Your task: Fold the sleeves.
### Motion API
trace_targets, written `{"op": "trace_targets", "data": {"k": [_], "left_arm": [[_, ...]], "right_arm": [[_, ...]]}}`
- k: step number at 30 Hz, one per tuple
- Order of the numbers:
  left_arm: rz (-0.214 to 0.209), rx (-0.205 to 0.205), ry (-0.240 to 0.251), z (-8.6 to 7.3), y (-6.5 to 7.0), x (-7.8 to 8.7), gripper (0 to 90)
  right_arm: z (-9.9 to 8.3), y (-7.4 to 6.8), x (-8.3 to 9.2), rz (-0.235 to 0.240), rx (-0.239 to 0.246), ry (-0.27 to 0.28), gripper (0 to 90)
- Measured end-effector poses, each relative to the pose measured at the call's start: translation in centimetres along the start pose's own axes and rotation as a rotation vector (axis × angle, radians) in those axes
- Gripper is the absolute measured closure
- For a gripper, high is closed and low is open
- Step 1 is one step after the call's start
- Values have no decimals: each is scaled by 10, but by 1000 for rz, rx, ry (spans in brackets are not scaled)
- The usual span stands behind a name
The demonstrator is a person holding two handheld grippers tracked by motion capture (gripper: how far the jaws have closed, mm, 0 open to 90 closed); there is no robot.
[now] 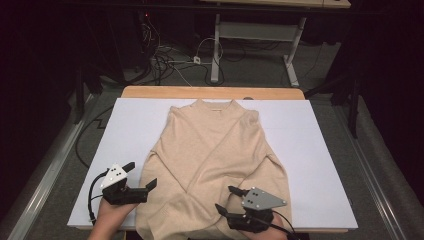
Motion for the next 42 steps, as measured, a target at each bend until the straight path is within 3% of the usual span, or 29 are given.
{"op": "trace_targets", "data": {"k": [5, 7, 9, 11, 13, 16, 18, 21, 23, 24, 26, 28, 30, 36, 39, 42], "left_arm": [[7, -13, -3, 0, 3, 0, 0], [12, -30, -39, 1, 7, -1, 0], [-6, -90, -73, 2, 21, -3, 0], [-45, -121, -80, 2, 37, -7, 4], [-88, -147, -86, 3, 50, -9, 72], [-189, -209, -96, 2, 74, -12, 251], [-226, -231, -112, 3, 84, -13, 348], [-218, -254, -162, 3, 94, -17, 460], [-187, -279, -231, 1, 96, -21, 529], [-187, -279, -270, -1, 95, -23, 567], [-192, -266, -304, -8, 93, -23, 673], [-183, -264, -293, -16, 93, -19, 803], [-167, -253, -272, -17, 95, -12, 842], [-146, -264, -246, -20, 100, 6, 849], [-122, -243, -223, -23, 98, 16, 848], [-131, -216, -213, -29, 96, 20, 819]], "right_arm": [[-22, 19, 18, -65, -45, -24, 166], [-29, 23, 22, -85, -56, -23, 121], [-36, 25, 26, -114, -66, -7, 52], [-41, 28, 27, -126, -85, -7, 11], [-43, 31, 28, -133, -80, -22, 5], [-43, 35, 33, -137, -91, 3, 5], [-43, 36, 37, -144, -90, 11, 6], [-45, 38, 42, -150, -90, 16, 13], [-46, 38, 44, -148, -92, 17, 17], [-47, 39, 44, -149, -89, 16, 19], [-47, 39, 45, -150, -86, 19, 28], [-46, 39, 46, -151, -80, 18, 33], [-46, 40, 47, -152, -73, 21, 35], [-45, 39, 51, -154, -75, 33, 48], [-45, 39, 49, -156, -75, 29, 48], [-46, 38, 47, -157, -76, 23, 48]]}}
Point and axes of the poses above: each handheld gripper's, and its own axes: x roughly backward along the jaws, z roughly out of its top, y roughly to its right, the point moved 1 cm from there along -x, roughly forward along the jaws, and after that the axes turned 7 degrees about x, right-handed, at the moved point
